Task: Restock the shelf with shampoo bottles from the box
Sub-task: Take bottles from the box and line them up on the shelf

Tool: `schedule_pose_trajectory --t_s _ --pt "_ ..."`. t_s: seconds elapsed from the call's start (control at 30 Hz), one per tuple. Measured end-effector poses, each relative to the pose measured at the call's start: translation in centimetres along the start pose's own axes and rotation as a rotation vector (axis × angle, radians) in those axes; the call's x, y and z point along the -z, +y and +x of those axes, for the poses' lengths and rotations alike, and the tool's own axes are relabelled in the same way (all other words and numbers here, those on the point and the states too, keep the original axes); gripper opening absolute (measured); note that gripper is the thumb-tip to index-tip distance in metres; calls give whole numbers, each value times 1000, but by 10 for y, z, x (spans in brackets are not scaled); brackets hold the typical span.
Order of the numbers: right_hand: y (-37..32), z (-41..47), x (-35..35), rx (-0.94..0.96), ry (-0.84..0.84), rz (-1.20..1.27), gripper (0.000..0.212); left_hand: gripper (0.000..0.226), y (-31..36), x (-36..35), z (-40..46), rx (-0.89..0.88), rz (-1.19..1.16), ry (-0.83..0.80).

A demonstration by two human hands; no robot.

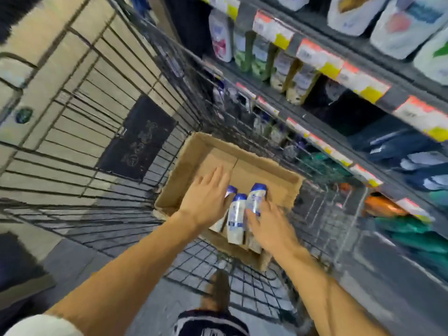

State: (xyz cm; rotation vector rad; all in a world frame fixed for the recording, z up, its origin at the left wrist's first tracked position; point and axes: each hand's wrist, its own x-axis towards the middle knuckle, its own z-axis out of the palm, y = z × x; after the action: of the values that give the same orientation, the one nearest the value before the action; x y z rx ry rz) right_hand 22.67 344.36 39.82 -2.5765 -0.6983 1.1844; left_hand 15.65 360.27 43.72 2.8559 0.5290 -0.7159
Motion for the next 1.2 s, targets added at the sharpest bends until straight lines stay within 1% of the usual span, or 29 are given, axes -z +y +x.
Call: schedule_pose_trajectory --t_s 0.1,0.13,0.2,0.23,0.33,0.43,0.5,0.6,0.63,0.73,0.8,0.87,0.93,1.0,1.07,1.17,1.2 --pt "1 46 -43 -170 -17 22 52 81 -28 -61 31 -17 -59 -116" --pt "4 60 -57 -229 -26 80 51 80 -34 -80 39 -20 -82 -166" --pt "10 84 -79 -331 20 190 51 63 -43 -115 55 -7 -117 -272" --pt "14 94 -86 -366 62 197 52 60 -46 -130 61 4 -144 -321" --pt "25 118 -99 -393 158 88 56 70 -49 -161 81 29 -195 -391" --pt "29 138 -107 -413 128 38 60 90 -48 -182 97 16 -250 -454" --pt "28 145 -108 -459 119 52 63 99 -48 -193 101 73 -328 -478" --pt "28 146 -104 -465 138 77 64 111 -49 -202 102 219 -504 -433" --pt "29 145 -103 -459 152 81 61 112 -49 -202 102 272 -546 -424" --pt "25 139 -100 -438 197 142 49 95 -43 -199 102 369 -549 -381" --pt "19 137 -102 -435 196 286 38 90 -37 -198 101 448 -548 -361" --pt "13 136 -102 -415 176 449 35 88 -35 -197 101 518 -592 -351" --pt "10 134 -99 -342 153 493 35 83 -39 -194 100 573 -694 -317" --pt "8 129 -91 -236 159 472 35 73 -46 -184 95 573 -765 -254" --pt "3 117 -78 -160 189 486 34 68 -53 -169 86 516 -769 -190" --pt "-6 93 -49 -44 246 603 39 63 -53 -126 67 439 -757 -96" --pt "-8 84 -35 -11 280 641 43 62 -48 -106 59 404 -719 -69"
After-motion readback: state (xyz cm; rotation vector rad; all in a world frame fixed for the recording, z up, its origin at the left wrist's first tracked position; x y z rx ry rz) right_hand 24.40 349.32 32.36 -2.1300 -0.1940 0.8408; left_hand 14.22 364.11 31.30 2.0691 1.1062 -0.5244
